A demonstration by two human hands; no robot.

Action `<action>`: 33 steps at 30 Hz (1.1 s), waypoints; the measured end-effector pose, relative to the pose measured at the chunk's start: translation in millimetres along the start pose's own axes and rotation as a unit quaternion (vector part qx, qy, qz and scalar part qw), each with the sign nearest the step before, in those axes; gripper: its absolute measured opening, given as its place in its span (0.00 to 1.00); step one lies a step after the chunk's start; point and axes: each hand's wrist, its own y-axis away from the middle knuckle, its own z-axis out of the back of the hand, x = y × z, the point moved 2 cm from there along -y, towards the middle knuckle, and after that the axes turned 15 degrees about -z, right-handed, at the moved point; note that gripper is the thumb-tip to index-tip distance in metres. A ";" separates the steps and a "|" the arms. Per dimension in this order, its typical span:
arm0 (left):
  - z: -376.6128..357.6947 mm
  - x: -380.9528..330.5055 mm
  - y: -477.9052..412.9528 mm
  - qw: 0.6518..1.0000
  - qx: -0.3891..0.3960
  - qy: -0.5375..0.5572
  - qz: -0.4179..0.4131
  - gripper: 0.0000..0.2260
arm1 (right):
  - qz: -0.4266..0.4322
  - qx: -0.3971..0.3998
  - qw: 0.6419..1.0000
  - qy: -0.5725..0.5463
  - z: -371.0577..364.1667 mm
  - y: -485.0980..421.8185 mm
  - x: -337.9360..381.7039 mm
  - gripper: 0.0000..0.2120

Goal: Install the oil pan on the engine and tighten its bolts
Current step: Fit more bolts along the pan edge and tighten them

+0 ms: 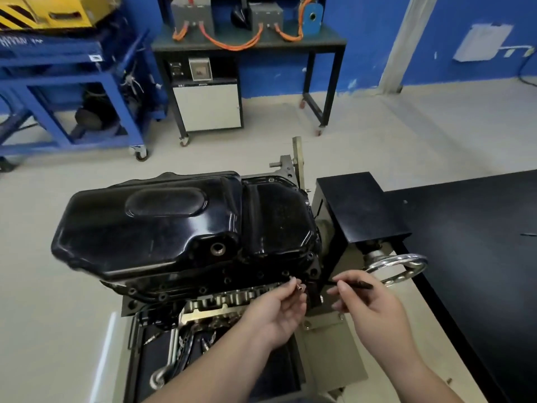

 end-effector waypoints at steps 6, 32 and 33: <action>6.7 -6.6 -10.7 1.000 0.001 0.028 -0.005 0.05 | 0.032 0.006 0.997 0.072 -14.6 -2.5 0.6 0.15; 20.2 -8.5 -32.1 0.990 0.016 -0.088 -0.113 0.06 | -0.185 0.017 0.980 -0.067 -36.4 -107.2 -13.5 0.17; 20.0 -8.7 -31.9 0.990 0.015 -0.085 -0.110 0.06 | -0.187 0.018 0.979 -0.076 -36.5 -106.7 -13.2 0.17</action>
